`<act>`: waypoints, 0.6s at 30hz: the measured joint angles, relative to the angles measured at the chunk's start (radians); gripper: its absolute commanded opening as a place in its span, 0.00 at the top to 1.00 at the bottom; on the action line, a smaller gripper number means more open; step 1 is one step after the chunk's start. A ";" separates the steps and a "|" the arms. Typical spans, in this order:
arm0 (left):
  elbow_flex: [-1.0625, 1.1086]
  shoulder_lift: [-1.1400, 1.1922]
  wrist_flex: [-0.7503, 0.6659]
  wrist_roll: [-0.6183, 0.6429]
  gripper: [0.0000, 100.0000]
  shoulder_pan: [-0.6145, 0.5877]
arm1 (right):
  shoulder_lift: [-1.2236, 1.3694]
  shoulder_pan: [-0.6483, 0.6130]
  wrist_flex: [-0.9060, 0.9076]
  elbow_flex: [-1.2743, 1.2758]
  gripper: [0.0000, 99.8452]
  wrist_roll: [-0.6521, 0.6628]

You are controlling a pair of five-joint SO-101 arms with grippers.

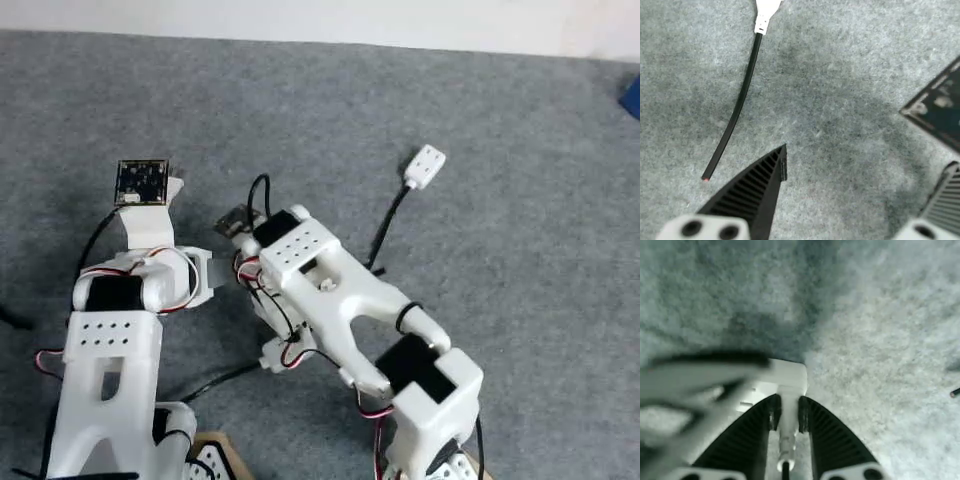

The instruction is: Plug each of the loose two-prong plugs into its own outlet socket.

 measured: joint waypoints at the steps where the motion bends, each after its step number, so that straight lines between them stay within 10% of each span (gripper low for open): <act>1: 0.000 0.000 0.000 0.000 0.56 0.000 | -0.018 0.002 0.029 -0.012 0.98 0.003; 10: 0.017 0.000 0.000 0.000 0.55 0.000 | -0.261 0.000 0.233 -0.356 0.71 0.009; 18: 0.017 0.000 0.000 0.000 0.55 0.002 | -0.350 0.041 0.235 -0.413 0.69 0.009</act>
